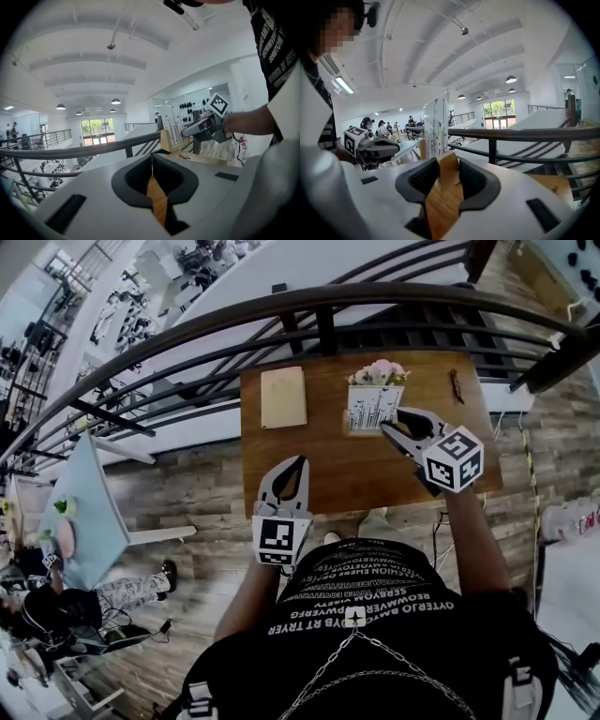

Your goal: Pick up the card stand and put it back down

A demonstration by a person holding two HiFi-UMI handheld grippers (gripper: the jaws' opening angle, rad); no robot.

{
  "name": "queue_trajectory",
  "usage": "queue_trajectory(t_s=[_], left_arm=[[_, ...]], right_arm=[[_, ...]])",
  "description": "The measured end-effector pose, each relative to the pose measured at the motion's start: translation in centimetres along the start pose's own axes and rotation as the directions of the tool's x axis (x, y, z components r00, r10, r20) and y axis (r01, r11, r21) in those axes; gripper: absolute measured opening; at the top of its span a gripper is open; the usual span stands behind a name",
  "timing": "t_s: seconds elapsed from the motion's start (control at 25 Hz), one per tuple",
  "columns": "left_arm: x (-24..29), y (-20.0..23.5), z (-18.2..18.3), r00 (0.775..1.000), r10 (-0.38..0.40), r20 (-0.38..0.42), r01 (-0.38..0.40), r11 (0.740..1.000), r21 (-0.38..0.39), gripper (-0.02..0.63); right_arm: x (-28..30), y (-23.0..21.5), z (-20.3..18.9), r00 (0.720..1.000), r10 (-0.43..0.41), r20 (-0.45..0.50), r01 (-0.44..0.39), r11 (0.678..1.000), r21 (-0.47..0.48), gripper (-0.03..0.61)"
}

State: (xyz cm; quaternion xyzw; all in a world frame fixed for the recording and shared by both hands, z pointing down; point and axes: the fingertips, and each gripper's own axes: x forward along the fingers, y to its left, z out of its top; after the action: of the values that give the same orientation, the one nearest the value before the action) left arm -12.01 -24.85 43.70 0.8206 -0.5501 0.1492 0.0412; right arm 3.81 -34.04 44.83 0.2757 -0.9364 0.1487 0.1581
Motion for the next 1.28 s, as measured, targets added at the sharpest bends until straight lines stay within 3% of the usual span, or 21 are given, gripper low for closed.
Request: queue_trajectory(t_s=[0.52, 1.28], left_arm=[[0.5, 0.8, -1.2, 0.999, 0.021, -0.035, -0.022, 1.000, -0.011, 0.028], [1.5, 1.9, -1.9, 0.996, 0.032, -0.087, -0.034, 0.999, -0.017, 0.028]], right_arm=[[2.9, -1.7, -8.3, 0.995, -0.009, -0.099, 0.019, 0.995, 0.101, 0.150], [6.8, -2.7, -18.0, 0.980, -0.004, -0.198, 0.028, 0.993, 0.117, 0.150]])
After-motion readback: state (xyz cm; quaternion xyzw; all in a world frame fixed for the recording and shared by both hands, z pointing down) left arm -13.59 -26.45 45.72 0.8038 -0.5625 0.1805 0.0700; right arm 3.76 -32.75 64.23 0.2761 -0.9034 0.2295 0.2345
